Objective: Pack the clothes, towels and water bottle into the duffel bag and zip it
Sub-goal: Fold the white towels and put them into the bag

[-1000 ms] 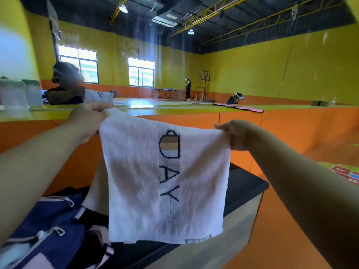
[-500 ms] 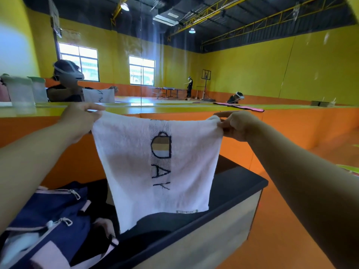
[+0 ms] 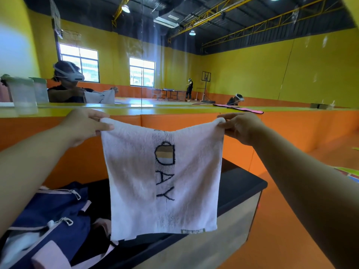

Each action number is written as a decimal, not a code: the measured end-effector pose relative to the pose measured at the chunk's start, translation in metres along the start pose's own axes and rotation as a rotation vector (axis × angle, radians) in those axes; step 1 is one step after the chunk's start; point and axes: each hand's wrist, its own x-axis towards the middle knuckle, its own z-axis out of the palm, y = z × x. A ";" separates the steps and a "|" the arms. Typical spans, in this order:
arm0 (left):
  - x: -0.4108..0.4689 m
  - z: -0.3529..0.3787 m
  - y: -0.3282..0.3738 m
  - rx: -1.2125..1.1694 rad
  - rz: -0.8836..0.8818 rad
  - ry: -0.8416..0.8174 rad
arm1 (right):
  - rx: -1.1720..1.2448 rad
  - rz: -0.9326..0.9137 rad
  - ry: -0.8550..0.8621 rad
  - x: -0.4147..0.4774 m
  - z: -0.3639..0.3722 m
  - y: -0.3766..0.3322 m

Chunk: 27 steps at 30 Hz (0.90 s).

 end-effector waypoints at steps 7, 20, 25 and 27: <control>-0.007 -0.006 -0.005 0.111 0.028 0.010 | -0.198 -0.114 0.098 -0.009 -0.014 0.006; -0.022 -0.008 0.003 0.284 0.251 0.164 | -0.345 -0.180 0.037 -0.036 -0.043 -0.006; -0.022 -0.018 0.015 0.389 0.282 0.076 | -0.274 -0.211 0.009 -0.037 -0.047 -0.016; -0.016 -0.018 0.013 0.400 0.264 0.015 | -0.256 -0.199 0.024 -0.030 -0.045 -0.014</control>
